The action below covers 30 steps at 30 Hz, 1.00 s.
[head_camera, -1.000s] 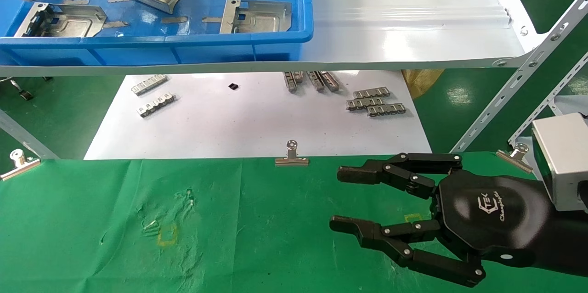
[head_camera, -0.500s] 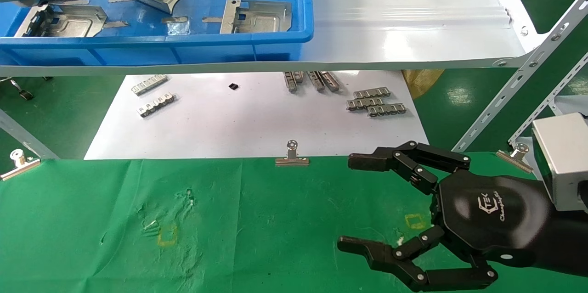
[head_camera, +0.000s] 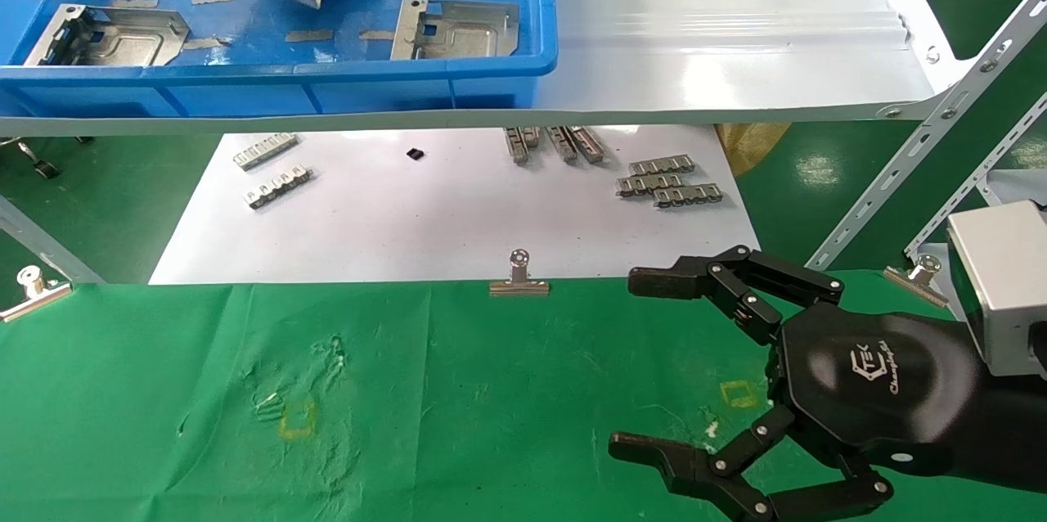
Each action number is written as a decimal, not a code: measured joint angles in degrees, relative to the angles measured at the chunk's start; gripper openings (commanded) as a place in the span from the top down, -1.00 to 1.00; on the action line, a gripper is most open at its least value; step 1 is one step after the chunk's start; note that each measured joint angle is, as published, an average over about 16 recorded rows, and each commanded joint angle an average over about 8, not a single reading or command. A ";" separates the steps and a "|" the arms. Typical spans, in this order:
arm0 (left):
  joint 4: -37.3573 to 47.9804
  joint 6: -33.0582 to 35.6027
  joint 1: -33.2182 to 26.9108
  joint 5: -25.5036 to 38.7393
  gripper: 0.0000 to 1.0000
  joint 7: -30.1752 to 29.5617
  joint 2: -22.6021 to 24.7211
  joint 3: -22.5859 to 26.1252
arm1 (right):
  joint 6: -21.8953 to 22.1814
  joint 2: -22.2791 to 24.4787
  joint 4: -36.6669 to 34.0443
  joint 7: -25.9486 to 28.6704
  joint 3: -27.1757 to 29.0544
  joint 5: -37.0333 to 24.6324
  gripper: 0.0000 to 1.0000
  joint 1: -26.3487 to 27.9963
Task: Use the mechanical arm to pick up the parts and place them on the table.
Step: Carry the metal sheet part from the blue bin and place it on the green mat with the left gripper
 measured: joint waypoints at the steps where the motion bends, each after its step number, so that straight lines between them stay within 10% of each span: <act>1: -0.40 1.91 -0.13 -0.38 1.00 0.40 -0.34 -0.22 | 0.00 0.00 0.00 0.00 0.00 0.00 -1.00 0.00; 16: -10.88 34.46 2.23 -7.58 1.00 8.87 -6.50 -1.30 | 0.00 0.00 0.00 0.00 0.00 0.00 -1.00 0.00; 30: -36.49 37.70 14.26 -15.85 1.00 16.63 -16.75 13.54 | 0.00 0.00 0.00 0.00 0.00 0.00 -1.00 0.00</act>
